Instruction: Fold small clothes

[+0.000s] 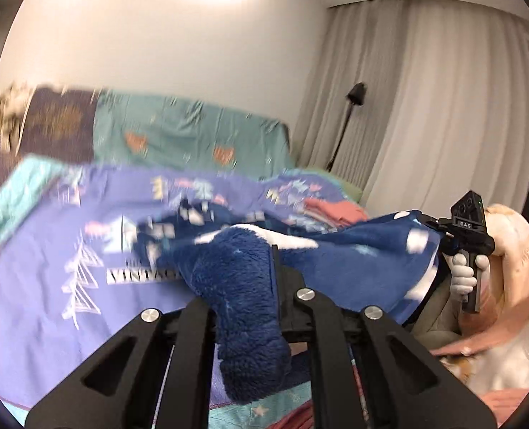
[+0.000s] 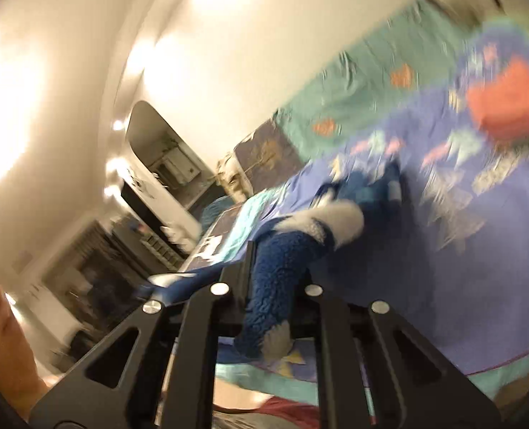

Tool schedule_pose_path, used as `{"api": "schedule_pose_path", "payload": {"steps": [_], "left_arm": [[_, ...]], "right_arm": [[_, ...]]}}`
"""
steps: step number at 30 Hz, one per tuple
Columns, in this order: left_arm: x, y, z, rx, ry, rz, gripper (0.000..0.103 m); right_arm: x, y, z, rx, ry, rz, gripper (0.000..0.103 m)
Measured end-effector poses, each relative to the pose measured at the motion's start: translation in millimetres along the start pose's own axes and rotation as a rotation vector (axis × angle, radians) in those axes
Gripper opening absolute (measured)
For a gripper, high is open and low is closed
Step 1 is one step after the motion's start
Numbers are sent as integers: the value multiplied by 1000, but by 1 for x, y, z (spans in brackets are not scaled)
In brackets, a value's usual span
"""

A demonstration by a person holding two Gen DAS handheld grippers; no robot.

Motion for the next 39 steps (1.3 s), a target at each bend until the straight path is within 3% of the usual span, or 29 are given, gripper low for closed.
{"api": "schedule_pose_path", "payload": {"steps": [3, 7, 11, 16, 21, 26, 30, 33, 36, 39], "left_arm": [[17, -6, 4, -23, -43, 0, 10], [69, -35, 16, -103, -159, -22, 10], [90, -50, 11, -118, -168, -15, 10], [115, -73, -32, -104, -145, -39, 10], [156, -111, -86, -119, -133, -70, 10], [219, -161, -118, -161, -181, -126, 12], [308, -210, -92, -164, -363, -240, 12], [349, -234, -52, -203, -472, -263, 14], [343, -235, -50, -184, -431, -234, 16], [328, -231, -55, -171, -423, -230, 19]], "right_arm": [[5, 13, 3, 23, -23, 61, 12], [53, 57, 6, 173, -107, 50, 12], [83, 77, -8, 204, -117, 53, 12], [106, 83, -50, 182, -104, 53, 12], [151, 94, -115, 158, -88, 69, 13], [212, 142, -164, 227, -106, 127, 14], [281, 202, -158, 313, -244, 228, 17], [320, 243, -132, 391, -337, 271, 17], [322, 249, -126, 365, -346, 252, 17], [316, 239, -131, 287, -372, 281, 24]]}}
Point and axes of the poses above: each gripper's, at about its wrist camera, not at the fingertips, and x roughly the way its jaws point, y to its right, z to its underside, the point moved 4 cm from there along x, roughly the way its jaws point, and after that the axes turned 11 degrees about -y, right-handed, at the moved point
